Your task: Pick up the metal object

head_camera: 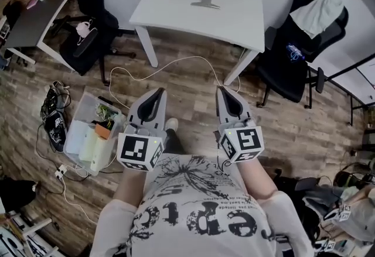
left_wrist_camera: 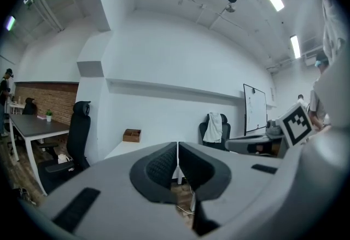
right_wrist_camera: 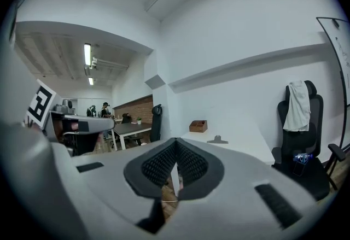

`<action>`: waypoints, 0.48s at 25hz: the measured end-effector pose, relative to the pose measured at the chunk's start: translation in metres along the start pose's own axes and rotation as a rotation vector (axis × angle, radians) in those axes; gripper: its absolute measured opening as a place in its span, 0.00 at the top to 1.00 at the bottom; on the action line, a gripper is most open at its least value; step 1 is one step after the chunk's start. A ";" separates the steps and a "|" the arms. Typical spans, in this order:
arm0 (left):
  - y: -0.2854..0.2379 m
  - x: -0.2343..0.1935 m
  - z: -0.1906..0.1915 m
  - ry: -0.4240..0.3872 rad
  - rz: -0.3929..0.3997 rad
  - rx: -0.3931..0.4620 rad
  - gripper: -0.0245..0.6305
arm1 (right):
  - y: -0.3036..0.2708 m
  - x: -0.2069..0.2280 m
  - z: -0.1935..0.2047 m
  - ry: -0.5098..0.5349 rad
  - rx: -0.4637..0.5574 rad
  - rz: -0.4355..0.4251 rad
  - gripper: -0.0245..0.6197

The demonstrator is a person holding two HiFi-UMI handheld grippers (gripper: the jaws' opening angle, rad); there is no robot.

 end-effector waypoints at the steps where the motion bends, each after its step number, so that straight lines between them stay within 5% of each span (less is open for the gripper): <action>1: -0.015 -0.012 -0.003 0.003 0.005 -0.003 0.95 | -0.016 0.005 -0.004 -0.004 -0.002 0.011 0.98; 12: -0.180 -0.115 -0.034 -0.012 0.124 0.003 0.95 | -0.178 0.063 -0.036 -0.015 -0.002 0.128 0.97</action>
Point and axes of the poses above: the fingertips, and each gripper's own axes: y backward along the fingers, x to its right, z out of its underside, the point moved 3 cm from there along y, backward along the fingers, and after that the axes turned 11 degrees about -z, right-handed, at the moved point
